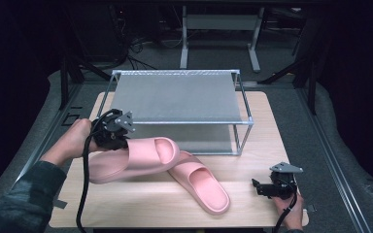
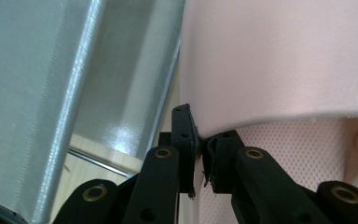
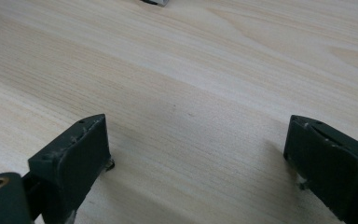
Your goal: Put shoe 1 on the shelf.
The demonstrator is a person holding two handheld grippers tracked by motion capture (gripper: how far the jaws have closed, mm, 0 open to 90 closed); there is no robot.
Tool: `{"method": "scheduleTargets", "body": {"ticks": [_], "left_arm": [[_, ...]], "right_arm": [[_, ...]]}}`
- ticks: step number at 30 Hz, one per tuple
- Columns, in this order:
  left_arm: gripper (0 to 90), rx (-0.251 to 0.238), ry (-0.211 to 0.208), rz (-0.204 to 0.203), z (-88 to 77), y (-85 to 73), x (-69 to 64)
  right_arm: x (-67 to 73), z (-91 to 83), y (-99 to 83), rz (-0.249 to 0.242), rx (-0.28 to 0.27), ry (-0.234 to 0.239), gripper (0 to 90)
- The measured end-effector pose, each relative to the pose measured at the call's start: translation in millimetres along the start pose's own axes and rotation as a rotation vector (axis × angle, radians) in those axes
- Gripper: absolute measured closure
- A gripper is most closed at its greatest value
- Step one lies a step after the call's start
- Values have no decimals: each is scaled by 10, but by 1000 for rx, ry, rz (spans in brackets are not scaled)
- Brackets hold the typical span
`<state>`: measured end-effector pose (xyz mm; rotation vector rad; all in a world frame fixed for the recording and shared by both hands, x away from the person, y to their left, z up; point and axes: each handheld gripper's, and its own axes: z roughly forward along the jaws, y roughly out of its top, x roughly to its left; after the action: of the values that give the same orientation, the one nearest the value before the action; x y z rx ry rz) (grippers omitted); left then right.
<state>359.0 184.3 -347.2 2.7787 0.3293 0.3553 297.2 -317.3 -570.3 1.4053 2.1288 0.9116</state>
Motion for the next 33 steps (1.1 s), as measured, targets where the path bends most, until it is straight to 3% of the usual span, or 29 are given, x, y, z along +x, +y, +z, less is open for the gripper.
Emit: {"method": "scheduleTargets", "body": {"ticks": [8,21,30,33], "left_arm": [[837,3,13,5,-170,152,66],[836,-11,22,-43,-329,336,235],[837,-15,40,-136,-389,468,398],[836,-1,51,-188,-377,545,466]], "right_arm": [[3,1,0,3,0,1,64],[2,-1,1,3,3,1,63],[0,0,2,0,3,0,63],[0,1,3,0,2,0,62]]}}
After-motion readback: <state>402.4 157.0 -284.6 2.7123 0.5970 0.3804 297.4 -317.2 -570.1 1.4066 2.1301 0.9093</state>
